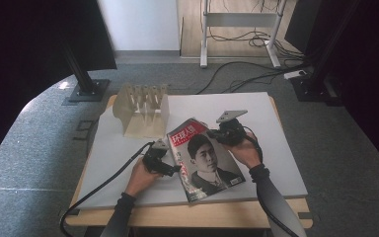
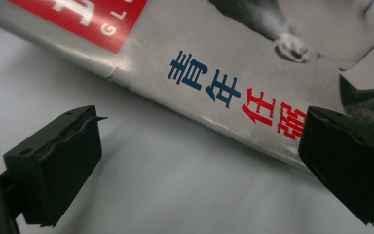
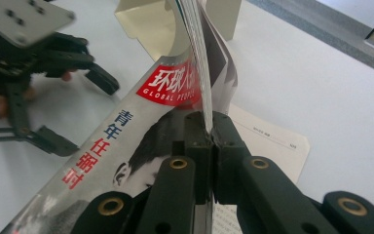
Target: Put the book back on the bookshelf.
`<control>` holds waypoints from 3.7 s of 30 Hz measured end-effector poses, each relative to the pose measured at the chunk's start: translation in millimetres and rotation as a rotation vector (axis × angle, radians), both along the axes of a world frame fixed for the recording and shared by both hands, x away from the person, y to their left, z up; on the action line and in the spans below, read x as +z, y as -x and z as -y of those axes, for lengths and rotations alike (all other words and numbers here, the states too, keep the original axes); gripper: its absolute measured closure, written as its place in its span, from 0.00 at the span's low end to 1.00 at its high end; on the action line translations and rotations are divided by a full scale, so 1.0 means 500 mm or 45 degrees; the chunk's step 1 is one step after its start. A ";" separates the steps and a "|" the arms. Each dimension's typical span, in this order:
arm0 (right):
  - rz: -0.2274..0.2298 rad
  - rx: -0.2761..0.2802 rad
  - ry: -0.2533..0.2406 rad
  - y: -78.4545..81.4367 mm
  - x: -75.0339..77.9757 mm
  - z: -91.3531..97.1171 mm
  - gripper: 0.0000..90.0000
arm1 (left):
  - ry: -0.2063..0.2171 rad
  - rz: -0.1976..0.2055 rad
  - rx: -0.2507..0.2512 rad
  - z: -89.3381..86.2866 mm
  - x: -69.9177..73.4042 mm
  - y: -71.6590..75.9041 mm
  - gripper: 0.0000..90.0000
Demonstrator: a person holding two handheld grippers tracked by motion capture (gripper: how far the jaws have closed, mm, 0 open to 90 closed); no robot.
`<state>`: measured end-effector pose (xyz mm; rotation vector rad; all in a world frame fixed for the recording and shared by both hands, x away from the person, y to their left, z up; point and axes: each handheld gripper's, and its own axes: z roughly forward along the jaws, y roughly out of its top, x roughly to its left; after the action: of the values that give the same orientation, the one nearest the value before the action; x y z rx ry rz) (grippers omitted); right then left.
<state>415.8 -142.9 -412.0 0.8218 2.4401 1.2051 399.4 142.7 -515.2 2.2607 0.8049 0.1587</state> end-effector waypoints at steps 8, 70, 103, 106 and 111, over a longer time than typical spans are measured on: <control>0.032 0.026 -0.036 0.019 0.028 0.013 0.95 | 0.046 -0.115 -0.058 0.028 0.018 -0.040 0.02; 0.233 -0.108 -0.156 0.026 0.089 0.077 0.95 | 0.039 0.393 -0.020 0.031 0.302 0.014 0.85; 0.239 -0.067 -0.206 0.050 0.066 0.122 0.94 | 0.061 0.347 -0.026 0.072 0.302 -0.014 0.82; 0.229 -0.064 -0.203 0.049 0.064 0.127 0.94 | 0.044 0.358 -0.022 0.070 0.305 -0.016 0.94; 0.216 -0.068 -0.184 0.053 0.061 0.134 0.84 | 0.056 0.350 -0.049 0.062 0.306 -0.015 0.96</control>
<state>389.1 -209.7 -381.6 0.7835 2.2038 1.3844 407.1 111.6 -362.2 2.1512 0.6125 0.4196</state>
